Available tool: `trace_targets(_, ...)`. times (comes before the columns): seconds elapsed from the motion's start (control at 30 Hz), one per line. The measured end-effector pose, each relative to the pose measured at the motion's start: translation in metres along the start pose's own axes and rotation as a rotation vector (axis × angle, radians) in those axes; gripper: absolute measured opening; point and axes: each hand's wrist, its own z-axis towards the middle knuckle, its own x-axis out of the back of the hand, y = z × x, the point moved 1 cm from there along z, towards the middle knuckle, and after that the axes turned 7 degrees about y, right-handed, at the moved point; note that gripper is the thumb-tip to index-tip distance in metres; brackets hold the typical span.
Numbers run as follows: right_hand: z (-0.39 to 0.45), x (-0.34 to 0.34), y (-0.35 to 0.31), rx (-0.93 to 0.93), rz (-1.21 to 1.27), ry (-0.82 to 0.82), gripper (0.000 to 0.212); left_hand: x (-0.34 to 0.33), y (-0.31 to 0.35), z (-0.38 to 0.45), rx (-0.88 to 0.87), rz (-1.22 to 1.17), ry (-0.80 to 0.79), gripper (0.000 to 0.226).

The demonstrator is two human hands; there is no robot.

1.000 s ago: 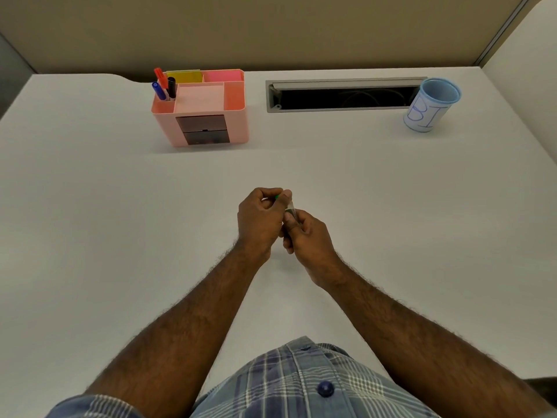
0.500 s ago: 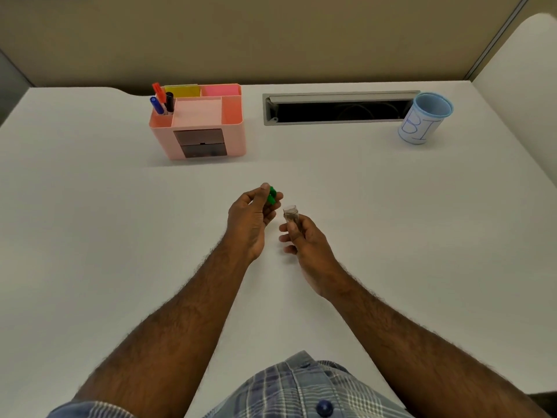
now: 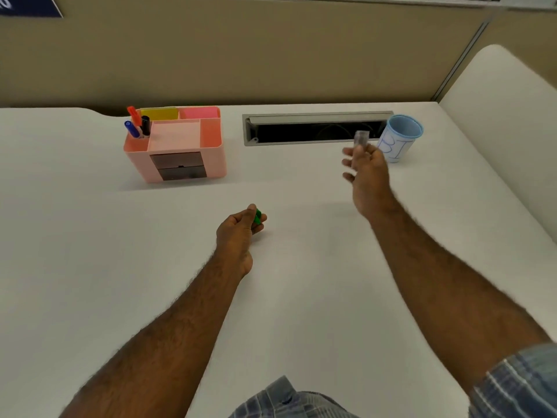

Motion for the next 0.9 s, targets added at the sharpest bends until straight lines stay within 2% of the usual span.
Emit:
trace_targets(0.2, 0.08, 0.032, -0.029, 0.064, -0.029, 0.157, 0.012, -0.004, 0.001, 0.009, 0.005, 0.006, 0.006, 0.033)
trace_targets(0.3, 0.105, 0.05, -0.037, 0.07, -0.05, 0.28, 0.009, -0.001, 0.003, 0.009, 0.019, -0.006, -0.001, 0.023)
trace_targets(0.37, 0.128, 0.068, -0.035, 0.059, -0.098, 0.376, 0.022, 0.0, 0.005, 0.01, 0.038, -0.012, -0.009, 0.018)
trace_targets(0.47, 0.173, 0.094, -0.019, 0.123, -0.287, 0.498, 0.059, -0.001, 0.005, 0.012, 0.051, -0.007, -0.012, 0.023)
trace_targets(0.5, 0.173, 0.096, -0.022, 0.137, -0.366, 0.509, 0.062, -0.001, 0.005, 0.013, 0.048, -0.008, -0.01, 0.025)
trace_targets(0.57, 0.158, 0.092, -0.033, 0.154, -0.553, 0.491, 0.055, -0.001, 0.004, 0.013, 0.034, -0.005, -0.007, 0.025)
trace_targets(0.73, 0.177, 0.101, -0.031, 0.213, -0.88, 0.354, 0.057, 0.002, 0.001, 0.017, 0.019, 0.017, -0.018, 0.018)
trace_targets(0.9, 0.19, 0.098, -0.039, 0.254, -1.047, 0.298, 0.063, 0.001, 0.001, 0.017, 0.016, 0.022, -0.006, 0.017)
